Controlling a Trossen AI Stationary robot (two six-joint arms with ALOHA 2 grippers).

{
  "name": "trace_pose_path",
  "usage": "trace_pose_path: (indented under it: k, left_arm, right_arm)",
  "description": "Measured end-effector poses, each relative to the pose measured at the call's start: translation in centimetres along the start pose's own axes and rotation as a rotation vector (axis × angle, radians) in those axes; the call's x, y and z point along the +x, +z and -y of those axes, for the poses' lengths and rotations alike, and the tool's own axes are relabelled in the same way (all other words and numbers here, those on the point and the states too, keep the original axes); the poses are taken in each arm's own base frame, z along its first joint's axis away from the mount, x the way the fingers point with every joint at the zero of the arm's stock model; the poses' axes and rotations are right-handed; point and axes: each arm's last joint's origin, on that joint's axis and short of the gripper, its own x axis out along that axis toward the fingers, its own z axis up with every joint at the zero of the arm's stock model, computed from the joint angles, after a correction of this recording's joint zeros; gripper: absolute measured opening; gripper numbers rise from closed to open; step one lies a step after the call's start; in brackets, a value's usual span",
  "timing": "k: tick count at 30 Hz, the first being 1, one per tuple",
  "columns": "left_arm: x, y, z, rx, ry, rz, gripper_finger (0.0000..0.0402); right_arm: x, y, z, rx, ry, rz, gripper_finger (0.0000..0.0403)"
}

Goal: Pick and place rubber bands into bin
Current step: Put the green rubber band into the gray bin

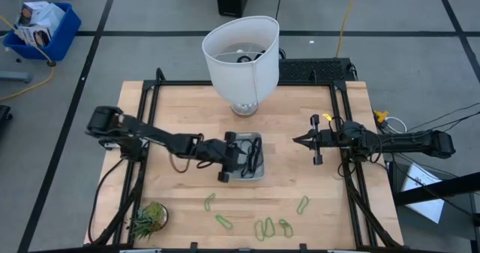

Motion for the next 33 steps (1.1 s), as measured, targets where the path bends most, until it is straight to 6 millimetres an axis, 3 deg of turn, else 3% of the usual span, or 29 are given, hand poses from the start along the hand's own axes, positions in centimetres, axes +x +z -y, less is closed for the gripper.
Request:
trace_pose_path:
  k: [4, 7, 8, 13, 16, 20, 33]
  left_arm:
    - [-3.5, 0.3, 1.1, 0.074, 0.097, -0.070, 0.0108]
    - [-6.3, 0.0, 1.0, 0.026, 0.137, 0.018, 0.0026]
    - [-7.2, -0.5, 1.0, 0.007, 0.142, 0.055, 0.0014]
    - [-10.4, -3.9, 0.7, -0.110, 0.158, 0.331, 0.0009]
    - [-11.1, -6.4, 1.1, -0.181, 0.105, 0.475, 0.0005]
    - [-11.3, -8.9, 2.0, -0.198, 0.093, 0.505, 0.0003]
    - [-11.1, -10.1, 2.4, -0.093, 0.140, 0.439, 0.0002]
  right_arm:
    - [0.0, 0.1, 0.0, -0.002, 0.001, 0.012, 0.0000]
    - [0.0, 0.2, 0.0, -0.003, 0.000, 0.017, 0.0000]
    - [0.0, 0.2, 0.0, -0.003, 0.001, 0.017, 0.0000]
    - [0.0, 0.2, 0.0, -0.006, 0.001, 0.017, 0.0000]
    - [0.0, 0.2, 0.0, -0.011, 0.000, 0.026, 0.0000]
    - [0.0, 0.3, 0.0, -0.013, 0.002, 0.029, 0.0000]
    - [0.1, 0.2, -0.1, -0.009, 0.031, 0.023, 0.0000]
